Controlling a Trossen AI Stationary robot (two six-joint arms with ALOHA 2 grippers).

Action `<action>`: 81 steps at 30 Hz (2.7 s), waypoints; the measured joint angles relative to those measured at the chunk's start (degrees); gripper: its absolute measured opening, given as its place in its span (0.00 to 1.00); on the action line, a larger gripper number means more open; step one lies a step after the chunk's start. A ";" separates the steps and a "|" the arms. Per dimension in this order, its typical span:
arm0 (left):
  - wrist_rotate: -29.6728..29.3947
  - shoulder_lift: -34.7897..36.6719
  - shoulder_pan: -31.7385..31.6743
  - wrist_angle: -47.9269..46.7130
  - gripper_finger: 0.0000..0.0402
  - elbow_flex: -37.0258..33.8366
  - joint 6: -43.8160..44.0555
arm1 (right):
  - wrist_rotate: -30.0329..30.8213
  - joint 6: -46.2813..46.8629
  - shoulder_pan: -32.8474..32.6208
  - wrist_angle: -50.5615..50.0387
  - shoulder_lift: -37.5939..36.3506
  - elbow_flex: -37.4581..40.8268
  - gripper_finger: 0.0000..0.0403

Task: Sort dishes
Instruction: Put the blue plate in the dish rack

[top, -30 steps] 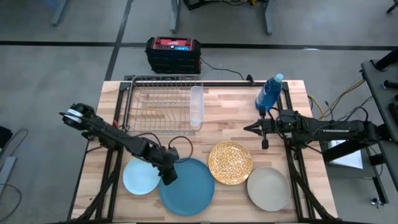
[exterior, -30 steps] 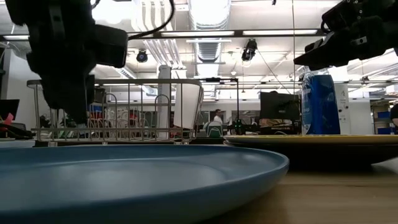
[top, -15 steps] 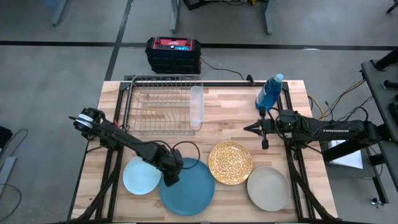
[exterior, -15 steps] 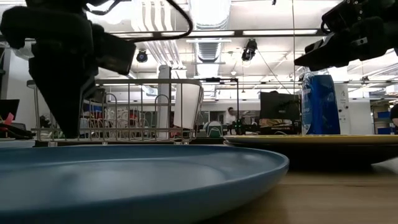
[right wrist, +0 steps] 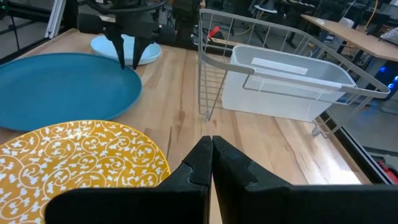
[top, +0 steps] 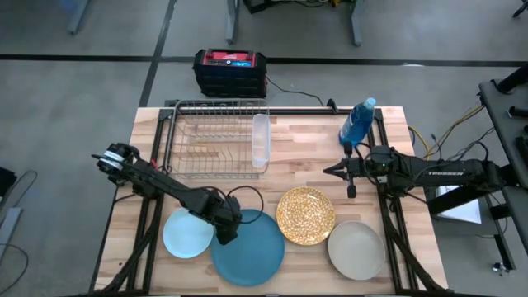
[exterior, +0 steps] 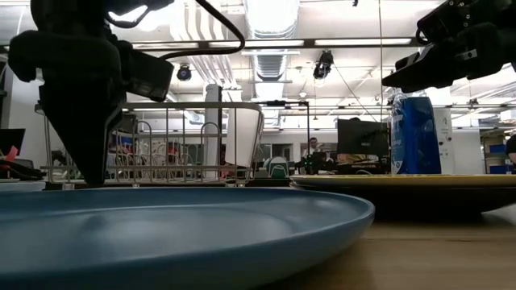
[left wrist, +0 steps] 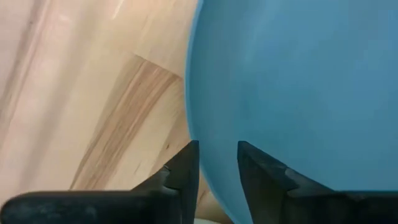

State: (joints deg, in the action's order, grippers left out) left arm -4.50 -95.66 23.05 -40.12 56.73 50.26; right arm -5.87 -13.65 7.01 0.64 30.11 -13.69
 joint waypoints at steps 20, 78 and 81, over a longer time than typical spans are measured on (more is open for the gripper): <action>-0.97 0.02 0.00 6.87 0.34 -4.91 3.83 | -0.02 0.07 0.00 0.00 0.00 0.00 0.01; -3.16 0.55 0.02 -6.27 0.00 7.82 -4.51 | -0.08 0.44 -0.02 -0.04 -0.02 -0.02 0.01; -3.74 0.55 0.02 -9.45 0.00 11.58 -5.47 | -0.02 1.38 -0.01 -0.04 -0.01 -0.02 0.01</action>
State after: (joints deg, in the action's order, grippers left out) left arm -8.24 -95.11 23.07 -49.57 68.31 44.79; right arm -5.89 -12.27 6.99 0.60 30.10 -13.72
